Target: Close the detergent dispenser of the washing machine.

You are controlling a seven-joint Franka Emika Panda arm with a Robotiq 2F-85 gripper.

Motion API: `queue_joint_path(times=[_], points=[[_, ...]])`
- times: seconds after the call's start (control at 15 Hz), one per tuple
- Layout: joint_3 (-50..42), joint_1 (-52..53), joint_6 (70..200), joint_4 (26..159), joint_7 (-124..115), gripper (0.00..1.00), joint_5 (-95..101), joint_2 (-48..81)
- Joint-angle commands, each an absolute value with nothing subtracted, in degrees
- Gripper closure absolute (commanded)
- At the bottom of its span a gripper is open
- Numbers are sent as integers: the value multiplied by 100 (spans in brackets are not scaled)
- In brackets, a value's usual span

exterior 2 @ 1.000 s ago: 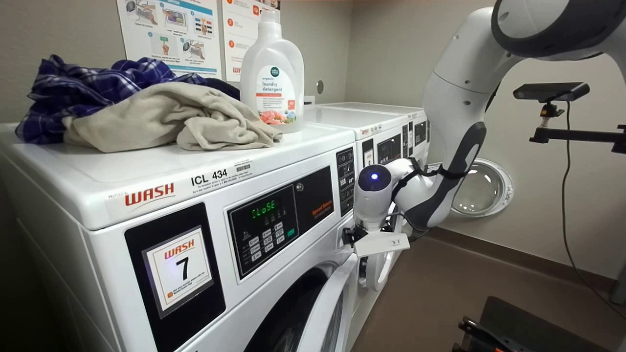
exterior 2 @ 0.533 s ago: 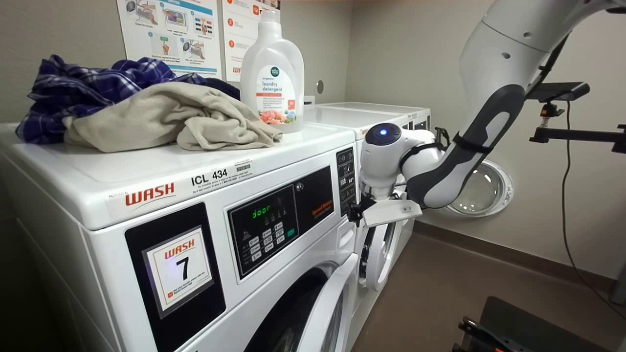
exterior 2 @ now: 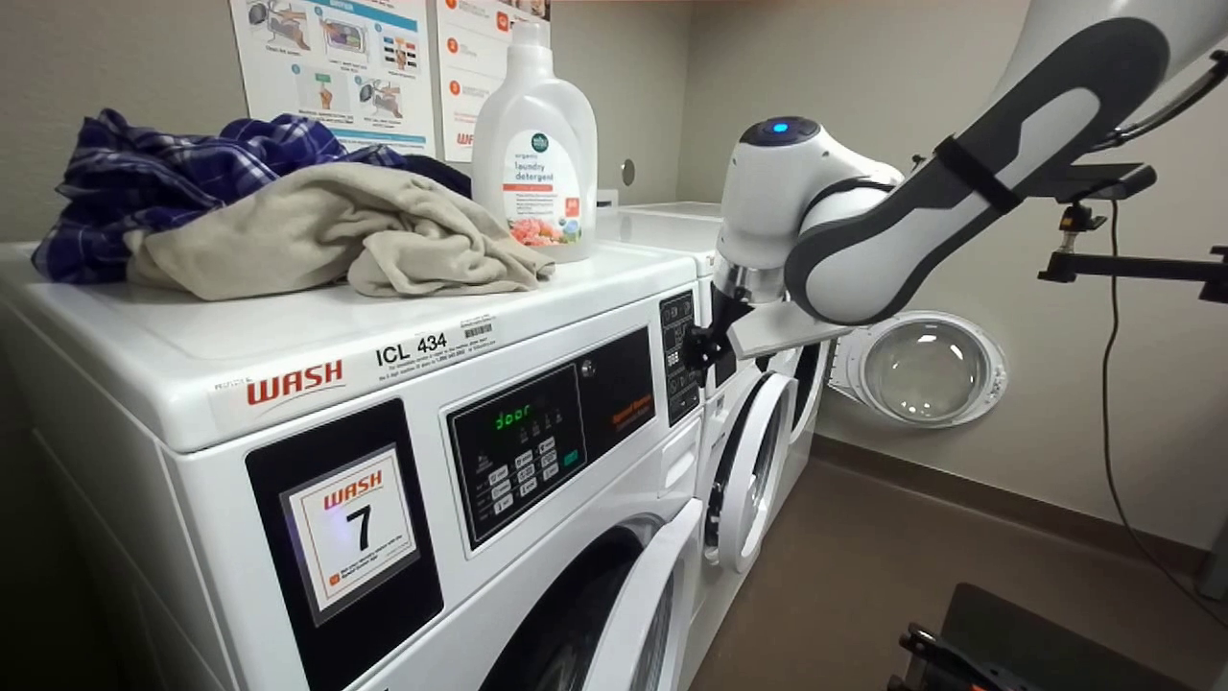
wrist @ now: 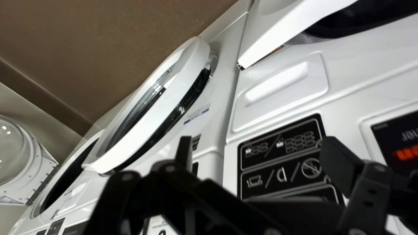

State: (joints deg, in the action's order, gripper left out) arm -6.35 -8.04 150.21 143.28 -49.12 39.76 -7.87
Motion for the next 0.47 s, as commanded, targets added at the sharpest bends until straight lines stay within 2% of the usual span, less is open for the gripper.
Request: queue_joint_path(times=[0.0,0.4], points=[[-463,-749,14587,14467,-4165,0,3293,-1605],[-127,-937,14379,14431,-3610,0,2664,-2081]])
